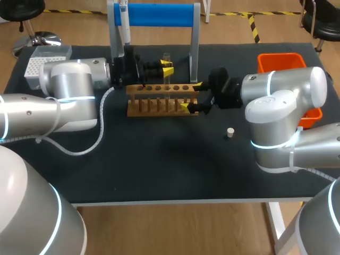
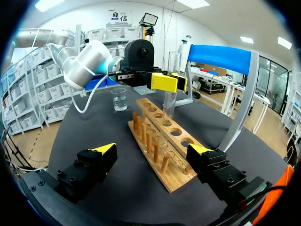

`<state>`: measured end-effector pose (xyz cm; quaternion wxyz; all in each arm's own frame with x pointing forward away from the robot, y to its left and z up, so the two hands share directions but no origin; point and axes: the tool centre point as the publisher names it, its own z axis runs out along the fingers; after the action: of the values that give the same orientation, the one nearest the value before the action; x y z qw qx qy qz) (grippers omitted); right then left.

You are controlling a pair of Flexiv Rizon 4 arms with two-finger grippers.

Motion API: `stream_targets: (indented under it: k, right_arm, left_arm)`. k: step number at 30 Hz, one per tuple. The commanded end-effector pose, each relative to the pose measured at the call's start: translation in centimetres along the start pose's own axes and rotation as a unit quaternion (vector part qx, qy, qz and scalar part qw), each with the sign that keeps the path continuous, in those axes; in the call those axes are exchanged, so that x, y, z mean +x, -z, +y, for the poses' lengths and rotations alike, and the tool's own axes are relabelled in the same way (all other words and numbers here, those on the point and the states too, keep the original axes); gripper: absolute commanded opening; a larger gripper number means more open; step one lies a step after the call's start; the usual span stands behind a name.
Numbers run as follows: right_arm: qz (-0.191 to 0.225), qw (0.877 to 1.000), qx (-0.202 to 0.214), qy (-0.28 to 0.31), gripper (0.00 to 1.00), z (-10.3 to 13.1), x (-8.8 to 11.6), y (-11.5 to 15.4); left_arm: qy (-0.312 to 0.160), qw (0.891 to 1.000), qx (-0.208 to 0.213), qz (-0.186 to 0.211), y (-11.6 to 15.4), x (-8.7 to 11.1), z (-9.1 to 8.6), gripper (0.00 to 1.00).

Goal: Invert the test tube, pick up the pipette, mount the tip to pipette, aspirate from beaker and dispense into the tube, eject the tip, return the pipette, and cap with the stopper.

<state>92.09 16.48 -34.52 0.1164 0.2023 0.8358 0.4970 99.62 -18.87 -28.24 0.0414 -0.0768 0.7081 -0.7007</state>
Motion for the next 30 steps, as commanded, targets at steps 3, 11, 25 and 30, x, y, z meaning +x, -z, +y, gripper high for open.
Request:
stream_targets:
  k: [3, 11, 25, 30]
  right_arm:
    - [-0.001, 1.0, 0.0, 0.0, 1.0, 0.0, 0.0, 0.0]
    - [-0.001, 1.0, 0.0, 0.0, 1.0, 0.0, 0.0, 0.0]
    - [-0.001, 1.0, 0.0, 0.0, 1.0, 0.0, 0.0, 0.0]
    - [-0.001, 1.0, 0.0, 0.0, 1.0, 0.0, 0.0, 0.0]
  left_arm:
    - [0.002, 1.0, -0.001, 0.002, -0.1, -0.1, 0.2, 0.0]
    - [0.005, 1.0, -0.007, 0.0, -0.1, 0.0, 0.4, 0.0]
    - [0.011, 1.0, -0.026, -0.006, 0.4, 0.2, 0.0, 1.0]
    - [0.012, 0.999, -0.041, -0.007, 0.9, 0.5, -0.7, 1.0]
